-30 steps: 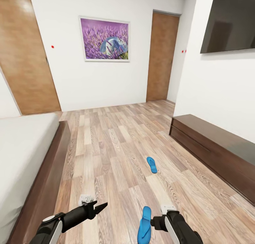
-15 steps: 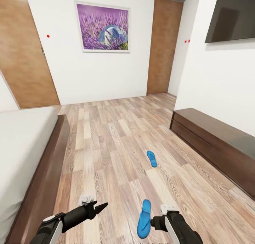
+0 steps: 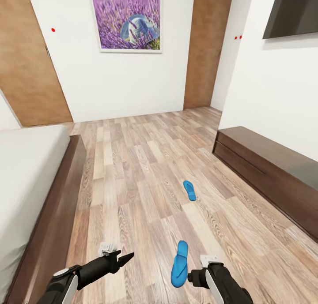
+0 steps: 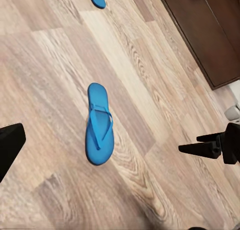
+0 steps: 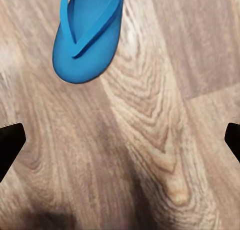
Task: In the bedroom, move the book from the bed onto either nightstand, and place the two sandals side by side next to the bed.
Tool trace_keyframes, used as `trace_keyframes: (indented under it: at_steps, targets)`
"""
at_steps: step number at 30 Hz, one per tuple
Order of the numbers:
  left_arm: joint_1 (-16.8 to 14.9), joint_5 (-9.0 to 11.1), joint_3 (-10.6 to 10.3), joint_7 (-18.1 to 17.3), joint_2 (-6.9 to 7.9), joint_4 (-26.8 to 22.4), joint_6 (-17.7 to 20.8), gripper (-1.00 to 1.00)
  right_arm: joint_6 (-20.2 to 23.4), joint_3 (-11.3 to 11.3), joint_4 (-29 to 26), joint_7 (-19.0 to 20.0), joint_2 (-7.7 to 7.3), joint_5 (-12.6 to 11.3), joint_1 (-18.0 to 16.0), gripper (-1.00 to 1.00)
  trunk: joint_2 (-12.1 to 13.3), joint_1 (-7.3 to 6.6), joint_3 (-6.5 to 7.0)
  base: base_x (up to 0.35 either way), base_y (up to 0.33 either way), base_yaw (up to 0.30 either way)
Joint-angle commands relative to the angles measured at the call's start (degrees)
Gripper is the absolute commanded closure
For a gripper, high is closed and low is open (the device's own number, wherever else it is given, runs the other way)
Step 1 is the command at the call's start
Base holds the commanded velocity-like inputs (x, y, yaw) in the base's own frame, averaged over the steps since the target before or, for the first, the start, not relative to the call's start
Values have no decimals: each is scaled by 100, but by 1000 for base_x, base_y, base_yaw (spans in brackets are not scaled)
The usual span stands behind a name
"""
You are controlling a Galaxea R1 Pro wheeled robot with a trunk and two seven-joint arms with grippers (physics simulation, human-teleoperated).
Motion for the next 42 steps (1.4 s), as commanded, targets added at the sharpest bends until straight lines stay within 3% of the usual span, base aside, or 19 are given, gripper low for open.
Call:
trace_keyframes:
  at_steps: [1,35,42]
  targets:
    - [-2,42,3,-11,1,0,50,-100,27,-13,-8,-16,5,-4,-1,-100,-4,1,-28,0,0,0]
    - [-2,42,3,0,1,0,50,-100,24,-8,93,-16,5,-4,-1,-100,-49,89,-781,0,0,0]
    - [-2,42,3,-2,2,0,50,-100,-204,-5,182,-16,5,-4,-1,-100,-59,107,-936,0,0,0]
